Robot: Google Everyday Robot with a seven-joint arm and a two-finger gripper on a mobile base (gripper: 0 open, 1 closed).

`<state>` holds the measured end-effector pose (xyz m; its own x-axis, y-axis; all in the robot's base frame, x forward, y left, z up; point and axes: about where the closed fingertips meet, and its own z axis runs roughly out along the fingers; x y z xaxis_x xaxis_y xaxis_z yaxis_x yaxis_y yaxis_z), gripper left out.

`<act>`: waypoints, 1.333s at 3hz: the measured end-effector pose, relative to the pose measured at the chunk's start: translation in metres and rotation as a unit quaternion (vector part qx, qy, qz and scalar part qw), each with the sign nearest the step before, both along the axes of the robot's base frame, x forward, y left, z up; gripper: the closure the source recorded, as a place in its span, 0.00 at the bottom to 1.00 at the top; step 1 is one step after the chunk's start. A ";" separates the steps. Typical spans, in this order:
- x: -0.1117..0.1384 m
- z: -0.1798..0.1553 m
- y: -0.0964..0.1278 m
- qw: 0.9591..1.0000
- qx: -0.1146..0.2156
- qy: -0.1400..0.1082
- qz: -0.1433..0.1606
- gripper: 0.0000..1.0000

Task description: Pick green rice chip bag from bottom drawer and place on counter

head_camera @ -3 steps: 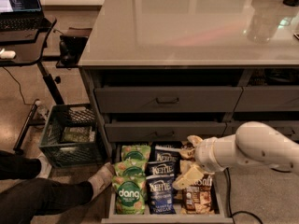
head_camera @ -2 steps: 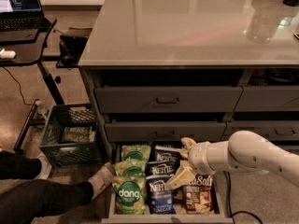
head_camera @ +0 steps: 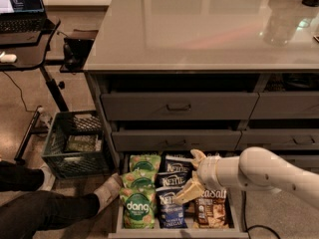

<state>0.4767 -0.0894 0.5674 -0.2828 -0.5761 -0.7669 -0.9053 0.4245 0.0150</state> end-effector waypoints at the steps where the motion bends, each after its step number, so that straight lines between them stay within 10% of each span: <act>1: 0.019 -0.037 0.015 0.999 0.010 -0.042 0.000 0.00; 4: 0.064 -0.142 0.040 0.992 -0.001 -0.081 0.101 0.00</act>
Offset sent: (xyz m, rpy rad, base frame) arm 0.0500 0.0349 -0.1314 0.0807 -0.1836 0.0427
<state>0.5404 -0.0496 0.4251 -0.0347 -0.6098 -0.7918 -0.9626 0.2334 -0.1375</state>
